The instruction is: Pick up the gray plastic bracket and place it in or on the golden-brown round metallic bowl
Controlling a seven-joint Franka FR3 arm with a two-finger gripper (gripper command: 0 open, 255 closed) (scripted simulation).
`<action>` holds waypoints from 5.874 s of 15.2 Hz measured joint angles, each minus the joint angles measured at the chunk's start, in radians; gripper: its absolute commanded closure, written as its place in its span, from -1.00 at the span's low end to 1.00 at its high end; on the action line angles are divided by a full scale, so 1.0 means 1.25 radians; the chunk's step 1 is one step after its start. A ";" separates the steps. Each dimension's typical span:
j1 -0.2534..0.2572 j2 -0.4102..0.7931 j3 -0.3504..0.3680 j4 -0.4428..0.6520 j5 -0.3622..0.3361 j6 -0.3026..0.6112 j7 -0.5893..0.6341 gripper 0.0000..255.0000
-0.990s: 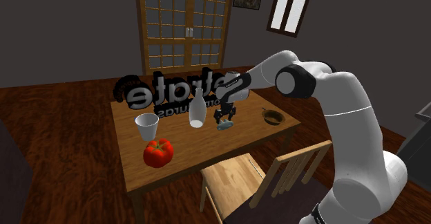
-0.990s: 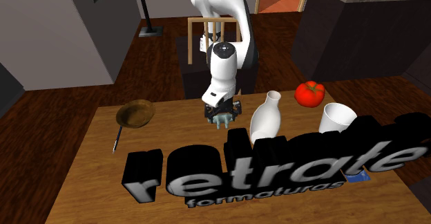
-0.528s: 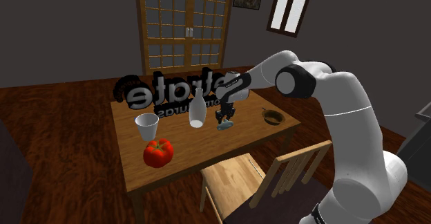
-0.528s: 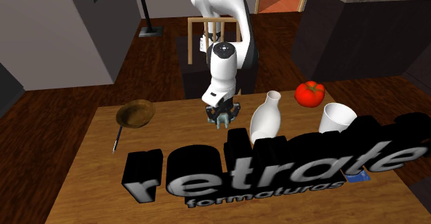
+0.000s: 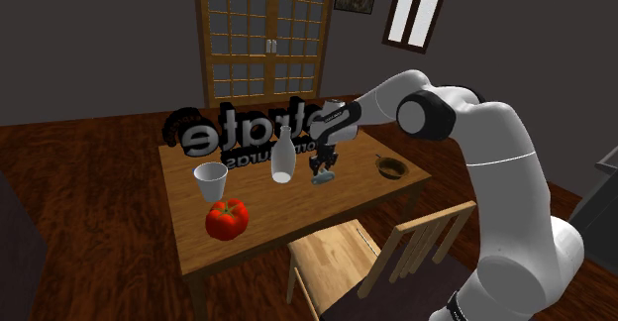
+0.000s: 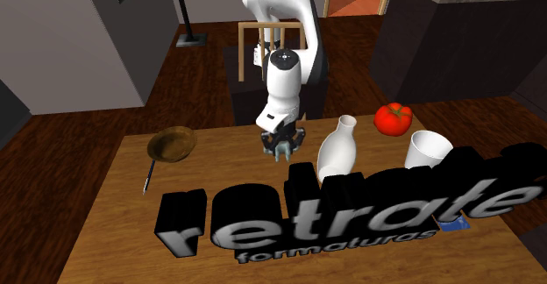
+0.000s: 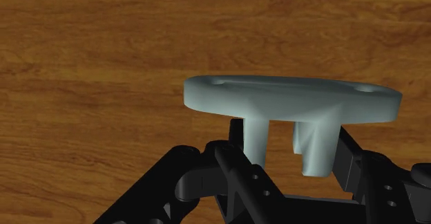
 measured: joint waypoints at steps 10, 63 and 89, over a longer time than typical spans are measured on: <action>0.004 -0.070 -0.005 -0.002 -0.007 -0.067 0.005 1.00; -0.385 0.043 -0.087 0.217 0.062 -0.191 -0.464 1.00; -0.385 0.021 -0.090 0.229 0.058 -0.224 -0.462 -1.00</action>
